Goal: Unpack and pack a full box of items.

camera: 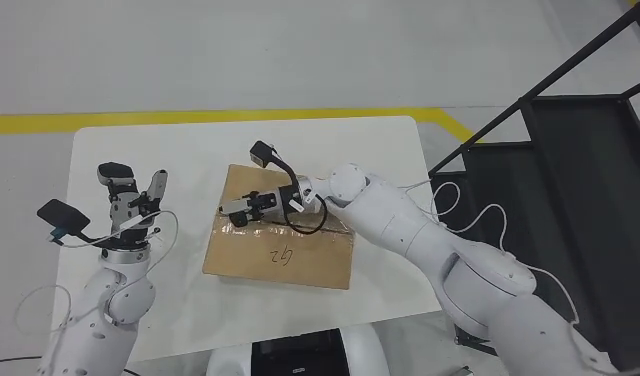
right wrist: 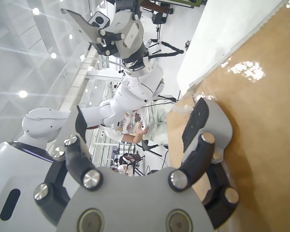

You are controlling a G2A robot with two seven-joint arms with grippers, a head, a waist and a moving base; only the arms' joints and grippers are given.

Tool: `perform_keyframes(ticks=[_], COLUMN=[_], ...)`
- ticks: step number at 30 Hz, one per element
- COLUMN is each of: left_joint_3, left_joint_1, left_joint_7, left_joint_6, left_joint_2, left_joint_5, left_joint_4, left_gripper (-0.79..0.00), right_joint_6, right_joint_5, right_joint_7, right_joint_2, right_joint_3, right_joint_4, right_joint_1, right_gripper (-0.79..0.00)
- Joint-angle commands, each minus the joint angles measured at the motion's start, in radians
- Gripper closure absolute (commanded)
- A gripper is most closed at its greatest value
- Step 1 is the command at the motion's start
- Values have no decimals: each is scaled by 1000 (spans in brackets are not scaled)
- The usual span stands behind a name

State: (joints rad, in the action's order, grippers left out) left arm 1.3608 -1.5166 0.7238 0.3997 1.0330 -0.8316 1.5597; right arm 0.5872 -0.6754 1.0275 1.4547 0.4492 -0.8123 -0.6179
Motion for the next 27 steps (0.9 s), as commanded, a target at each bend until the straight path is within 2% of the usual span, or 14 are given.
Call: perform_keyframes(ticks=[1,5,10,16,22,27], left_joint_3=[6,13,16,20,25,33], left_joint_1=[1,0,3,7,7,5], left_joint_7=[-4,-8,-12,-4,5,10], left_joint_6=[2,6,11,21,36,47], left_joint_2=[2,7,14,22,29,35], left_joint_5=[-3,-8,-11,-22,-36,-43], left_joint_4=[1,2,-1,-8,-27,-53], left_gripper=[-785,-785,-785,-785,-785,-785], right_joint_6=[12,44,40,-26,-105,-167], right_joint_5=[-12,-39,-37,6,76,87], right_joint_7=[24,94,165,231,310,373], right_joint_2=[4,-7,-52,-143,-251,-317], right_joint_3=[12,57,136,263,435,567], right_joint_4=[19,25,-2,-151,-343,-455], right_joint_1=[3,6,-15,-113,-266,-393], right_gripper=[-785,-785,-785,-785,-785,-785])
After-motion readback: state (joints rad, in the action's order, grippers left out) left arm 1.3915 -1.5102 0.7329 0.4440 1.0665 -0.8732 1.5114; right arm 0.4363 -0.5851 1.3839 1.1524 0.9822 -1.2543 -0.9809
